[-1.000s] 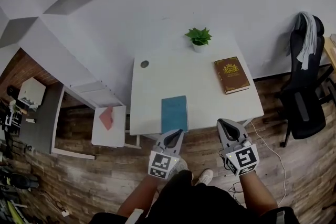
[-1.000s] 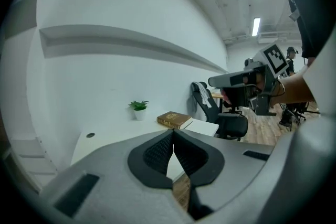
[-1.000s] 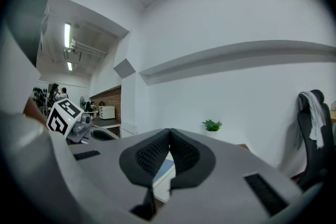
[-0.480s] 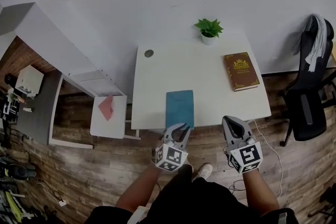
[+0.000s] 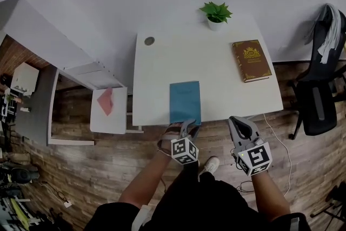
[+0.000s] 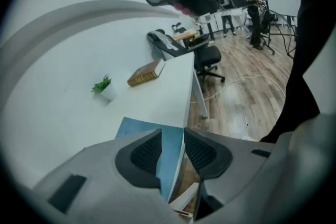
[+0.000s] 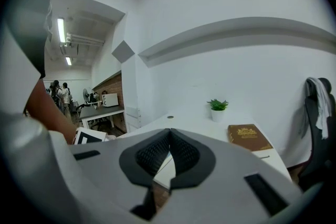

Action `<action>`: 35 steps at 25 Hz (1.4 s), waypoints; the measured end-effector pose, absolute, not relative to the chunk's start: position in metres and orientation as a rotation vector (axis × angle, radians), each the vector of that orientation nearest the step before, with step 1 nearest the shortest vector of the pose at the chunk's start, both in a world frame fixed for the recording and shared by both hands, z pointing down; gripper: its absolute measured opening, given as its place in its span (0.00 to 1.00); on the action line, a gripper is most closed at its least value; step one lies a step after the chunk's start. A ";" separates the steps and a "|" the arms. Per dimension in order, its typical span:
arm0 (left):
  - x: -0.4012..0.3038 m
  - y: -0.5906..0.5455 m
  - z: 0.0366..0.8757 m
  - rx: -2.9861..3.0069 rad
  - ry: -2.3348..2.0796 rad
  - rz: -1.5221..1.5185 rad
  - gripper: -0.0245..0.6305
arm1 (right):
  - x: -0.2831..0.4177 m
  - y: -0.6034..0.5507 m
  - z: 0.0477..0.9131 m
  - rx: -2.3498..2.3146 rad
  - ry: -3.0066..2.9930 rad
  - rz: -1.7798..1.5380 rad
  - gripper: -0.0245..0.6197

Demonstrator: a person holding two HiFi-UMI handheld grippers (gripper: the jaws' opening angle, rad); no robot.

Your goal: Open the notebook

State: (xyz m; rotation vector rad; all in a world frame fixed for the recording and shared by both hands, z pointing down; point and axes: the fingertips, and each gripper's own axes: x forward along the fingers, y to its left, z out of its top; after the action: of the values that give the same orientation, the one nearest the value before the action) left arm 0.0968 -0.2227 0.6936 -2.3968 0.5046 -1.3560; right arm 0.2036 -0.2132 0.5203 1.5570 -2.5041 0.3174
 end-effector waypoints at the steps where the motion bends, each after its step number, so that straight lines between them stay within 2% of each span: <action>1: 0.096 -0.225 0.701 -2.364 0.476 -1.383 0.23 | 0.202 -0.212 0.524 1.551 -2.499 0.328 0.04; 7: 0.090 -0.229 0.733 -2.235 0.330 -1.508 0.23 | 0.195 -0.209 0.532 1.515 -2.483 0.328 0.04; 13: 0.091 -0.228 0.738 -2.244 0.282 -1.516 0.22 | 0.219 -0.220 0.524 1.605 -2.442 0.330 0.04; 21: 0.090 -0.221 0.741 -2.273 0.261 -1.525 0.10 | 0.213 -0.223 0.523 1.568 -2.447 0.304 0.04; 27: 0.091 -0.222 0.716 -2.406 0.413 -1.393 0.05 | 0.198 -0.220 0.529 1.518 -2.455 0.290 0.04; 35: 0.076 -0.237 0.661 -2.552 0.798 -1.103 0.05 | 0.180 -0.221 0.527 1.464 -2.488 0.274 0.04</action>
State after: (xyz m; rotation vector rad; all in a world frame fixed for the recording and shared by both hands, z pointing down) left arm 0.0760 -0.2365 0.6608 -2.5518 0.7976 -1.1026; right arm 0.1796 -0.2211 0.5272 1.4636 -2.4878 0.2738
